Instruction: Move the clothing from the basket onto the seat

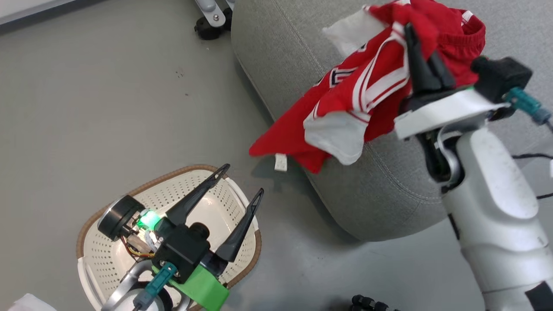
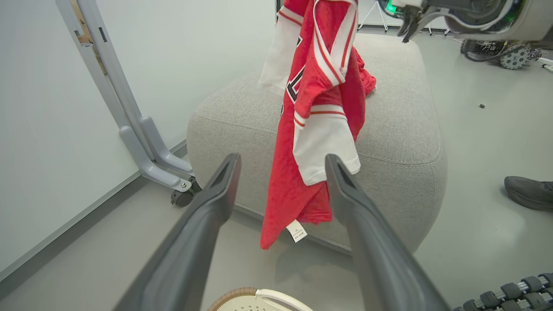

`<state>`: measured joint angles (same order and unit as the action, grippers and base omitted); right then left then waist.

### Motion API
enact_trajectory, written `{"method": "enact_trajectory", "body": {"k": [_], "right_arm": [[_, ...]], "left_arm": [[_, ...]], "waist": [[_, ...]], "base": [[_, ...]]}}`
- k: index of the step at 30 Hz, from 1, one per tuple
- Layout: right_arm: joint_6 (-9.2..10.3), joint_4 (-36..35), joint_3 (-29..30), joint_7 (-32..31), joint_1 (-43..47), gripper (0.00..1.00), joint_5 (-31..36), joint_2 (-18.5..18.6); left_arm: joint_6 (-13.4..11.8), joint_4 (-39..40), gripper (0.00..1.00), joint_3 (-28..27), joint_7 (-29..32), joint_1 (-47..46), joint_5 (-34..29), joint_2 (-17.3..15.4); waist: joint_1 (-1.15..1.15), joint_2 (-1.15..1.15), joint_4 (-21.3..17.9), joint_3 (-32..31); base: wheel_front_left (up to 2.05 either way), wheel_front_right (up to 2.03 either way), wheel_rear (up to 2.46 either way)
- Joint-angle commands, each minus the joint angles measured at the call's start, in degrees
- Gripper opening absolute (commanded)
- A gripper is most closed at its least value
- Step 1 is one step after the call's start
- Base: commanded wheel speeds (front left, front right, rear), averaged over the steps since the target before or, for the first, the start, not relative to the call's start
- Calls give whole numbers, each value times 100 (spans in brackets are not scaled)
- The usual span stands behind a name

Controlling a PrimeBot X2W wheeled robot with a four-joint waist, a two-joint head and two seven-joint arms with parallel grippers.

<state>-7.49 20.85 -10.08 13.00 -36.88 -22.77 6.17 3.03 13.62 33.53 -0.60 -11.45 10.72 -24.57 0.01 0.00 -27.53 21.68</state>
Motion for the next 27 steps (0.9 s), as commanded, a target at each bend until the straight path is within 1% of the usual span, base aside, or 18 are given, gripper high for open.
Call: {"method": "enact_trajectory", "body": {"k": [1,6,7,11,13,15,18,24,27], "right_arm": [[0,-60,185,15,-278,0,68,116],[0,-257,922,-19,-1046,0,154,502],[0,-293,1121,-69,-1206,0,208,641],[1,-403,1676,-212,-1717,0,162,920],[0,-337,1885,-294,-1842,0,177,1068],[0,-236,2009,-325,-1880,0,244,1096],[0,92,2115,-358,-1816,0,276,1183],[0,1276,2249,-148,-1604,0,163,1047],[0,1787,2309,2,-1518,0,100,953]], "left_arm": [[14,35,100,-20,-11,-138,-36,-77],[53,119,100,-29,2,-353,-130,-125],[61,148,100,-27,10,-422,-148,-129],[78,238,100,-57,16,-614,-218,-172],[99,278,100,-66,26,-702,-255,-203],[91,321,100,-87,2,-784,-272,-218],[108,368,100,-82,19,-878,-298,-242],[131,417,100,-82,8,-1037,-337,-319],[133,412,100,-76,-12,-1090,-365,-345]], "waist": [[-1,0,-16,233],[-1,0,204,467],[-1,0,277,552],[-1,0,493,864],[-1,0,594,1046],[-1,0,684,1215],[-1,0,822,1483],[-1,0,1021,1920],[-1,0,1069,2028]], "base": [[0,0,0],[0,0,0],[0,0,0],[0,0,0],[0,0,0],[0,0,0],[0,0,0],[0,0,0],[0,0,0]]}}
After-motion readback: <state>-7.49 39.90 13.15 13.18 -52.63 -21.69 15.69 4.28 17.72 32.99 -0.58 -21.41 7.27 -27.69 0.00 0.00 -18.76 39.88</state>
